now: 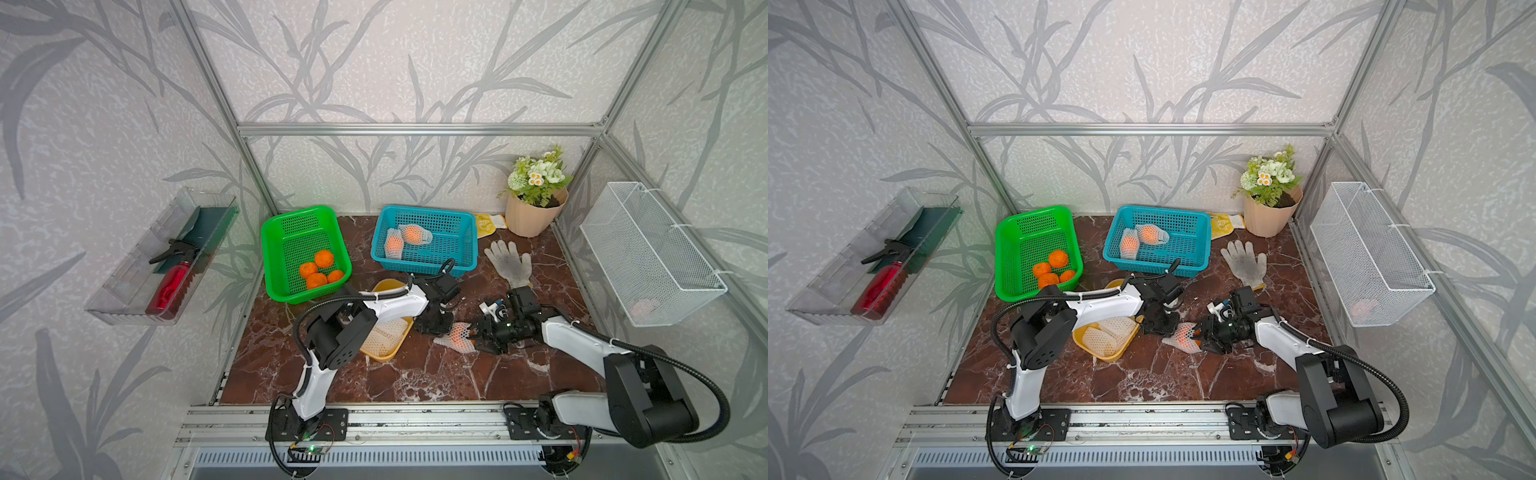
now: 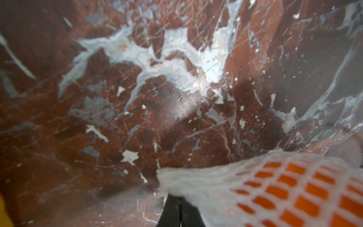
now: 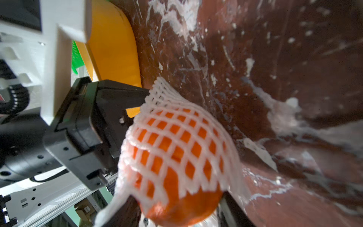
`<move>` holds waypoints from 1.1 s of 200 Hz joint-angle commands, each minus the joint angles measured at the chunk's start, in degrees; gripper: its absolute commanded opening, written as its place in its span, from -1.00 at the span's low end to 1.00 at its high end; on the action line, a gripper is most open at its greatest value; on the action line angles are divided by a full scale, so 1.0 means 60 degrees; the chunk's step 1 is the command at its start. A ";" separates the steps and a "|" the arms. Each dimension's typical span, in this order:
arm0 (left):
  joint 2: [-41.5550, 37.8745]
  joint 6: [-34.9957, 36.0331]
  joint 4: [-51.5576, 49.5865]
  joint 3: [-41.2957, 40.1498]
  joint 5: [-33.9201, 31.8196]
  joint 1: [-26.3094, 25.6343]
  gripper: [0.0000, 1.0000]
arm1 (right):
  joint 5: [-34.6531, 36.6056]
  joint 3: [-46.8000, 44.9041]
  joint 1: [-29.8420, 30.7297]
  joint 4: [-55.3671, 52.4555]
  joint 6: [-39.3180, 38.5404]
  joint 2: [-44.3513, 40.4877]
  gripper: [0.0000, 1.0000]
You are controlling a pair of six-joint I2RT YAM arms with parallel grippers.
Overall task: Remove foam nets from oranges
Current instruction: Remove the foam net from the orange.
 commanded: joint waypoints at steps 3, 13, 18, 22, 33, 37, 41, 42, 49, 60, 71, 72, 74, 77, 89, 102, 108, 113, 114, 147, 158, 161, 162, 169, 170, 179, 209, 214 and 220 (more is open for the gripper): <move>0.0492 0.0184 -0.0699 -0.0029 -0.0237 -0.0091 -0.90 | 0.0139 0.0275 -0.0233 -0.1421 -0.0858 -0.0243 0.07; 0.0490 0.0192 -0.0686 -0.0066 -0.0237 -0.0091 -0.90 | 0.0072 0.0278 -0.0338 -0.1542 -0.0942 -0.0271 0.07; 0.0496 0.0194 -0.0703 -0.0079 -0.0238 -0.0093 -0.90 | 0.0055 0.0282 -0.0383 -0.1624 -0.1004 -0.0287 0.07; 0.0497 0.0192 -0.0697 -0.0088 -0.0248 -0.0091 -0.90 | 0.0067 0.0302 -0.0417 -0.1712 -0.1056 -0.0302 0.07; 0.0456 0.0196 -0.0691 -0.0117 -0.0251 -0.0091 -0.90 | 0.0137 0.0384 -0.0505 -0.2016 -0.1271 -0.0329 0.07; 0.0454 0.0204 -0.0673 -0.0117 -0.0257 -0.0091 -0.90 | 0.0171 0.0407 -0.0534 -0.2145 -0.1355 -0.0338 0.07; 0.0440 0.0195 -0.0675 -0.0129 -0.0263 -0.0091 -0.90 | 0.0197 0.0456 -0.0567 -0.2291 -0.1467 -0.0345 0.07; 0.0446 0.0187 -0.0672 -0.0138 -0.0264 -0.0091 -0.90 | 0.0205 0.0470 -0.0578 -0.2339 -0.1490 -0.0346 0.07; 0.0435 0.0207 -0.0664 -0.0132 -0.0268 -0.0091 -0.90 | 0.0310 0.0557 -0.0634 -0.2602 -0.1658 -0.0346 0.07; 0.0429 0.0197 -0.0664 -0.0131 -0.0283 -0.0089 -0.90 | 0.0471 0.0661 -0.0750 -0.3004 -0.1926 -0.0353 0.07; 0.0435 0.0204 -0.0643 -0.0126 -0.0266 -0.0091 -0.90 | 0.0597 0.0750 -0.0868 -0.3357 -0.2139 -0.0375 0.07; 0.0429 0.0206 -0.0641 -0.0121 -0.0266 -0.0099 -0.90 | 0.0596 0.0763 -0.0882 -0.3363 -0.2148 -0.0382 0.07; 0.0425 0.0201 -0.0654 -0.0107 -0.0273 -0.0097 -0.90 | 0.0580 0.0751 -0.0903 -0.3374 -0.2152 -0.0388 0.07; 0.0433 0.0208 -0.0653 -0.0101 -0.0267 -0.0092 -0.90 | 0.0540 0.0751 -0.0933 -0.3378 -0.2133 -0.0397 0.07; 0.0436 0.0223 -0.0654 -0.0052 -0.0259 -0.0091 -0.90 | 0.0602 0.0763 -0.0965 -0.3433 -0.2113 -0.0469 0.08; 0.0434 0.0251 -0.0716 0.0002 -0.0273 -0.0091 -0.90 | 0.0865 0.0836 -0.0972 -0.3638 -0.2052 -0.0500 0.07; 0.0427 0.0264 -0.0731 0.0033 -0.0266 -0.0092 -0.90 | 0.0985 0.0860 -0.0976 -0.3707 -0.2030 -0.0507 0.07; 0.0422 0.0274 -0.0748 0.0052 -0.0286 -0.0095 -0.90 | 0.1123 0.0875 -0.0977 -0.3781 -0.1992 -0.0514 0.07; 0.0423 0.0271 -0.0752 0.0055 -0.0291 -0.0093 -0.90 | 0.1159 0.0877 -0.0973 -0.3794 -0.1987 -0.0518 0.07; 0.0393 0.0354 -0.0883 0.0212 -0.0303 -0.0077 -0.90 | 0.2249 0.1071 -0.0981 -0.4241 -0.1661 -0.0822 0.07; 0.0368 0.0368 -0.0891 0.0255 -0.0310 -0.0077 -0.90 | 0.2664 0.1131 -0.0983 -0.4317 -0.1524 -0.0934 0.08; 0.0362 0.0379 -0.0908 0.0263 -0.0310 -0.0078 -0.90 | 0.2774 0.1149 -0.0983 -0.4353 -0.1494 -0.0951 0.08; 0.0349 0.0381 -0.0920 0.0264 -0.0317 -0.0077 -0.90 | 0.2805 0.1160 -0.0983 -0.4359 -0.1489 -0.0963 0.08; 0.0338 0.0395 -0.0937 0.0306 -0.0323 -0.0068 -0.90 | 0.3016 0.1196 -0.0981 -0.4379 -0.1414 -0.1003 0.08; 0.0330 0.0397 -0.0942 0.0307 -0.0331 -0.0072 -0.90 | 0.3043 0.1199 -0.0982 -0.4379 -0.1398 -0.1011 0.08; 0.0308 0.0400 -0.0964 0.0365 -0.0325 -0.0062 -0.90 | 0.3279 0.1291 -0.0980 -0.4432 -0.1351 -0.1060 0.08; 0.0274 0.0457 -0.0977 0.0555 -0.0160 -0.0018 -0.90 | 0.4605 0.1952 -0.1002 -0.4961 -0.1428 -0.1180 0.19; 0.0260 0.0444 -0.0980 0.0595 -0.0152 -0.0018 -0.90 | 0.4819 0.2036 -0.1028 -0.5025 -0.1450 -0.1177 0.21; 0.0241 0.0444 -0.0962 0.0652 -0.0139 -0.0018 -0.90 | 0.5040 0.2103 -0.1076 -0.5046 -0.1468 -0.1153 0.23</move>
